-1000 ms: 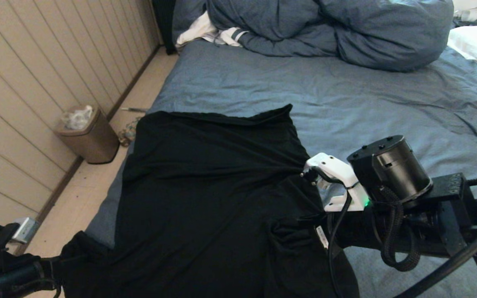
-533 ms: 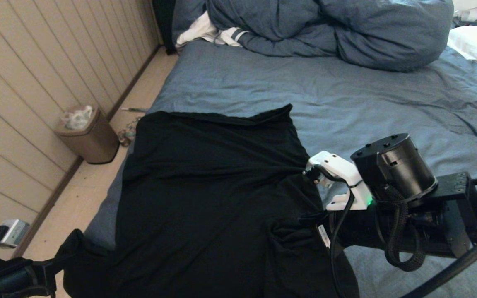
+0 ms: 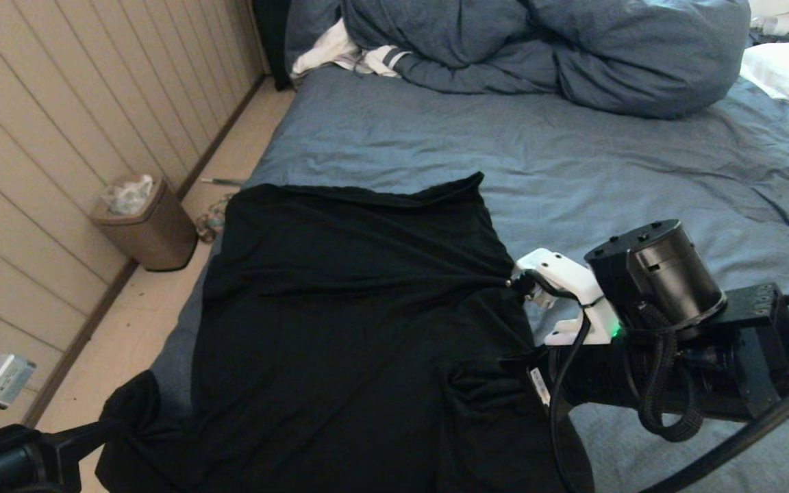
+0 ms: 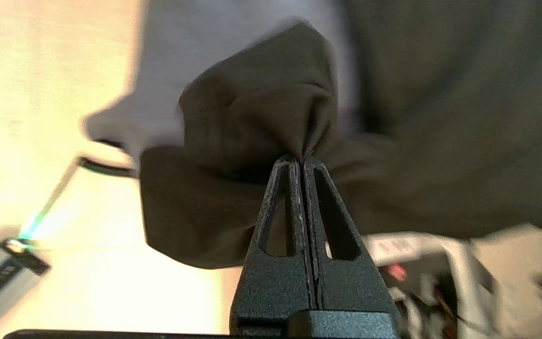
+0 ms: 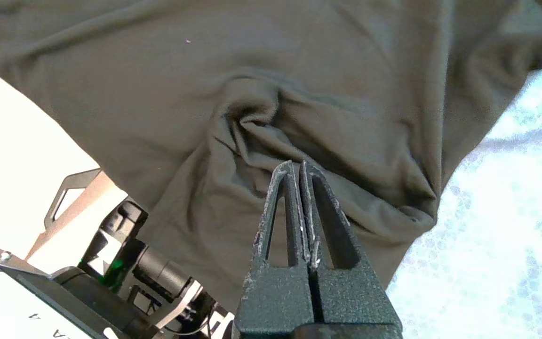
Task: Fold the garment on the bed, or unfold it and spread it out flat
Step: Fold the black T-shirt
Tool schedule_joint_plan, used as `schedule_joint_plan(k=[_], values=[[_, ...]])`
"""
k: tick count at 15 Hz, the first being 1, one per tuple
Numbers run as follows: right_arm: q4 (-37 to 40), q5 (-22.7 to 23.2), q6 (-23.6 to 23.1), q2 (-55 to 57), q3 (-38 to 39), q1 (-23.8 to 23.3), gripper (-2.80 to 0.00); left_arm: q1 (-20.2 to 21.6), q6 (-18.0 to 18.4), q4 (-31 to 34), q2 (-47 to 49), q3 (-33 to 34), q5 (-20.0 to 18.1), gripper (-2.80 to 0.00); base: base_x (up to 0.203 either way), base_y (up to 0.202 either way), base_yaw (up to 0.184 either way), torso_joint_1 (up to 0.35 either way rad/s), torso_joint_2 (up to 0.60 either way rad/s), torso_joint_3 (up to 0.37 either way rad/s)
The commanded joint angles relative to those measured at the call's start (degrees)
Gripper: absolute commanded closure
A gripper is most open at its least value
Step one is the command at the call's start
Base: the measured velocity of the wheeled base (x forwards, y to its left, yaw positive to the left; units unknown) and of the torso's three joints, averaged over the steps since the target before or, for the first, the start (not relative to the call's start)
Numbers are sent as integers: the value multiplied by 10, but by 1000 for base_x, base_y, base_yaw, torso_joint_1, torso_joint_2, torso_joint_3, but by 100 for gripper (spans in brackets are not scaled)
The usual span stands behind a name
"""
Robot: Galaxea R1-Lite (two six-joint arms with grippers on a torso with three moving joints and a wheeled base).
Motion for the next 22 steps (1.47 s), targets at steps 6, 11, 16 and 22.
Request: schedule_joint_plan(k=[6, 11, 16, 22], values=[[-2, 1, 3, 3, 4, -12, 0, -53, -12, 330, -170, -126, 4, 0, 0, 0, 0, 0, 0, 0], [-2, 1, 4, 9, 3, -14, 0, -98, -49, 411, -188, -180, 28, 0, 0, 0, 0, 0, 0, 0], [-3, 1, 4, 17, 2, -21, 0, -211, -114, 450, -171, -227, 79, 0, 0, 0, 0, 0, 0, 0], [-4, 20, 5, 23, 1, -36, 0, -364, -204, 448, -102, -275, 201, 0, 0, 0, 0, 0, 0, 0]])
